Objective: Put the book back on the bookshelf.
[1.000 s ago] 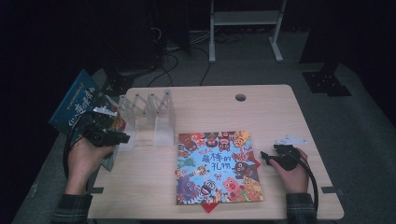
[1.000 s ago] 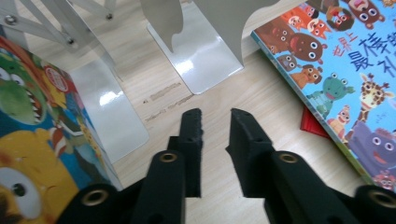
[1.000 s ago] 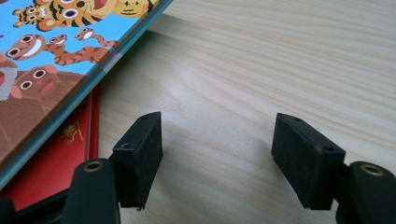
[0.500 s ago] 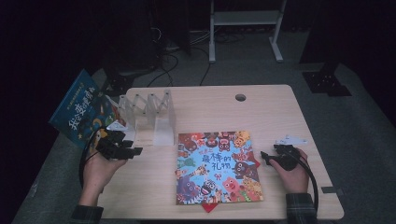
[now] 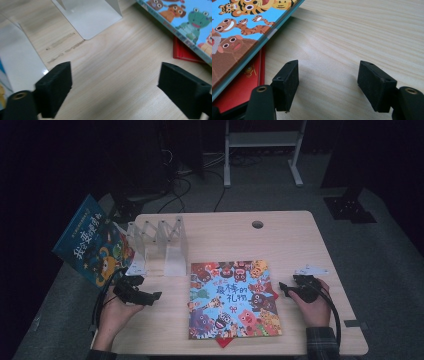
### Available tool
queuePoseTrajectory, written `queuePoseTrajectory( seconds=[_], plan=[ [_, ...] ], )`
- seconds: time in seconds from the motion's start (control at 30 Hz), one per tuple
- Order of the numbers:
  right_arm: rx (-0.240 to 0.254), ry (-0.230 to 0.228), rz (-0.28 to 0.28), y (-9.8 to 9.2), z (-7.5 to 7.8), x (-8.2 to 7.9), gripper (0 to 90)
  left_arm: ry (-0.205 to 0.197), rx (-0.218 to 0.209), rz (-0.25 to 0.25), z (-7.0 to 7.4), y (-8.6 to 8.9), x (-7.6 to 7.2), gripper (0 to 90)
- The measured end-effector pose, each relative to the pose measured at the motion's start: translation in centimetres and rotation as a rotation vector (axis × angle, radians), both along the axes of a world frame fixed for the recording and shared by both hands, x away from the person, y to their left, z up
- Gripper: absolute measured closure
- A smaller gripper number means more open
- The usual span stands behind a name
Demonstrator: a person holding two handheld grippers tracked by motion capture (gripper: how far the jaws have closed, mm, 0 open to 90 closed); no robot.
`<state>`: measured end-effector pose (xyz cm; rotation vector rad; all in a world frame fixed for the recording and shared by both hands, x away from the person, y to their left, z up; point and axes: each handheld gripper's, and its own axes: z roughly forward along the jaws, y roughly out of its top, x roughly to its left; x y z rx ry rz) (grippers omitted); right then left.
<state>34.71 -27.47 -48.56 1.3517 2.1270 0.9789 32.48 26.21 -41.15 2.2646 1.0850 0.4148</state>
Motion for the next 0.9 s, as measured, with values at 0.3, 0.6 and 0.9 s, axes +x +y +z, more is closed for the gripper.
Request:
queuePoseTrajectory(
  seconds=[0.3, 0.6, 0.9],
  plan=[
    [-0.001, -0.002, 0.001, 0.0, 0.0, 0.0, 32.3, 0.024, 0.013, -0.049, -2.9, -0.7, -0.6, 0.0],
    [-0.001, 0.0, 0.002, 0.0, 0.0, 0.1, 32.1, 0.009, 0.033, -0.062, -4.9, -1.4, -1.4, 0.0],
    [-0.001, -0.002, 0.003, 0.0, 0.0, 0.2, 31.6, -0.026, 0.038, -0.122, -5.6, -1.7, -2.2, 0.0]
  ],
)
